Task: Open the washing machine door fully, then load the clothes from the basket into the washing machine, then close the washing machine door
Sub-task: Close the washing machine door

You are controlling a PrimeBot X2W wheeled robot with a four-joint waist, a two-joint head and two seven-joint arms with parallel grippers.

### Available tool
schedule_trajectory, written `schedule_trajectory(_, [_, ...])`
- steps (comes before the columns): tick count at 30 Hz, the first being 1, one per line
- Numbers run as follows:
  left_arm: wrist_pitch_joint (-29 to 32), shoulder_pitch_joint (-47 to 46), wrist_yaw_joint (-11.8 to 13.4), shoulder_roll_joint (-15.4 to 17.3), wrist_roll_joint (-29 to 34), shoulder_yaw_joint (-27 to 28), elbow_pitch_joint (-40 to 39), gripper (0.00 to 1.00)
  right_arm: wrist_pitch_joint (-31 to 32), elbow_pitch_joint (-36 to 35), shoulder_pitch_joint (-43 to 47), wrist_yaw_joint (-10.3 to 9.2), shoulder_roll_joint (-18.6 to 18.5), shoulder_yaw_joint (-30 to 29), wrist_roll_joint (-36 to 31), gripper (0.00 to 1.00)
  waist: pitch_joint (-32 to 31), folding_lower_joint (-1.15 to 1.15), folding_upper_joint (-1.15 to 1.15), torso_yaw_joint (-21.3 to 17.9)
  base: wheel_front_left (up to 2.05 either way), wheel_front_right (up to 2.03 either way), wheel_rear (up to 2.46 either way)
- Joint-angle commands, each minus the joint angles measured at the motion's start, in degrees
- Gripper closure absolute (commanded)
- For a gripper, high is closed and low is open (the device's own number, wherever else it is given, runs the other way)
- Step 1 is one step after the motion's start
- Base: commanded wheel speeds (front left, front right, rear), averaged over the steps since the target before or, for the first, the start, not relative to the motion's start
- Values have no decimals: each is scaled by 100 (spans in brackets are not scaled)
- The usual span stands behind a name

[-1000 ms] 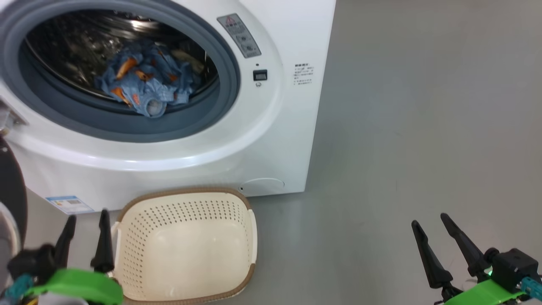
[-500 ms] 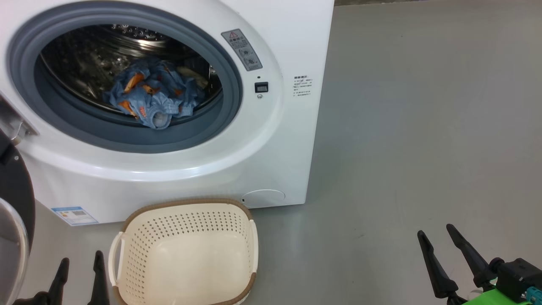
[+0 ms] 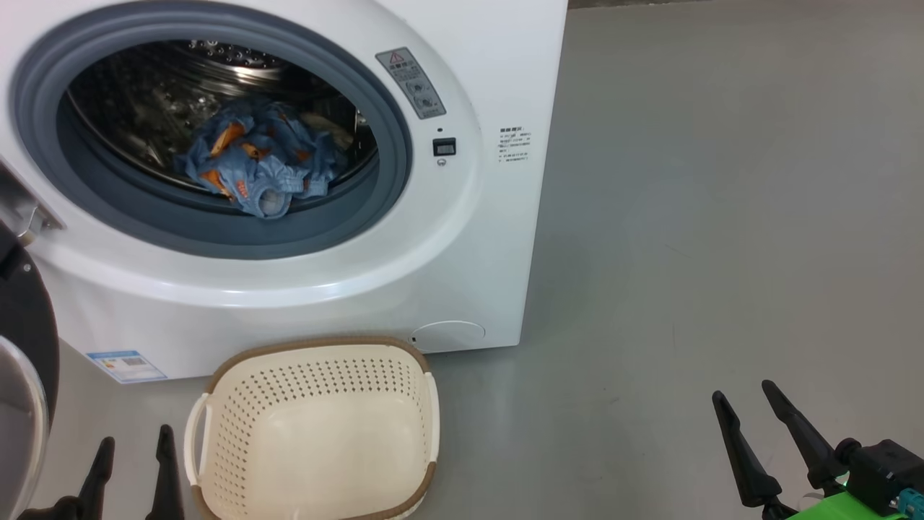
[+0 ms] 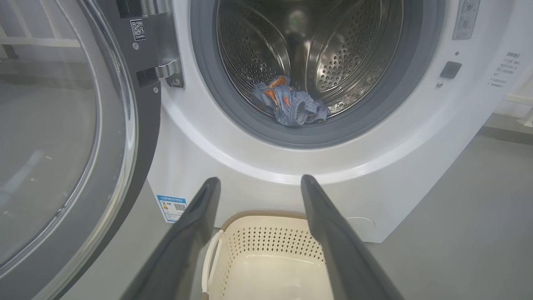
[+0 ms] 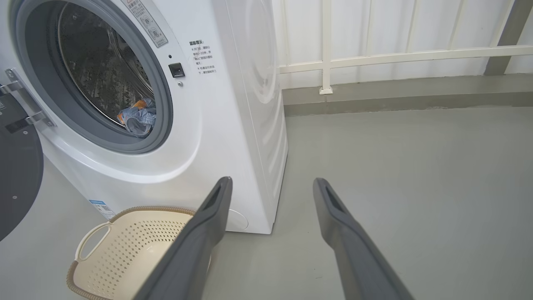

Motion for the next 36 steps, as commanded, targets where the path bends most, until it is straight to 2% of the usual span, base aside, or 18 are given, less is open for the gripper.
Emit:
schedule_trajectory(1, [-37, -120, -12, 73, 67, 230, -163, 0, -27, -145, 48, 16, -101, 93, 86, 0, 5, 0, 0, 5, -78, 78, 0])
schedule_trajectory(15, [-37, -59, -15, 81, 51, 121, -249, 0, -27, -133, 58, 16, -145, 125, 114, 0, -77, 0, 0, 15, -136, 136, 0])
schedule_trajectory(26, [-37, -21, -15, 77, 8, 89, -311, 0, -27, -139, 96, 16, -161, 137, 118, 0, -135, 0, 0, 43, -33, 33, 0])
schedule_trajectory(36, [-37, -39, -15, -66, 64, 270, -323, 0, -27, -194, 66, 16, -200, 236, 99, 0, -102, 0, 0, 454, 0, 0, 0])
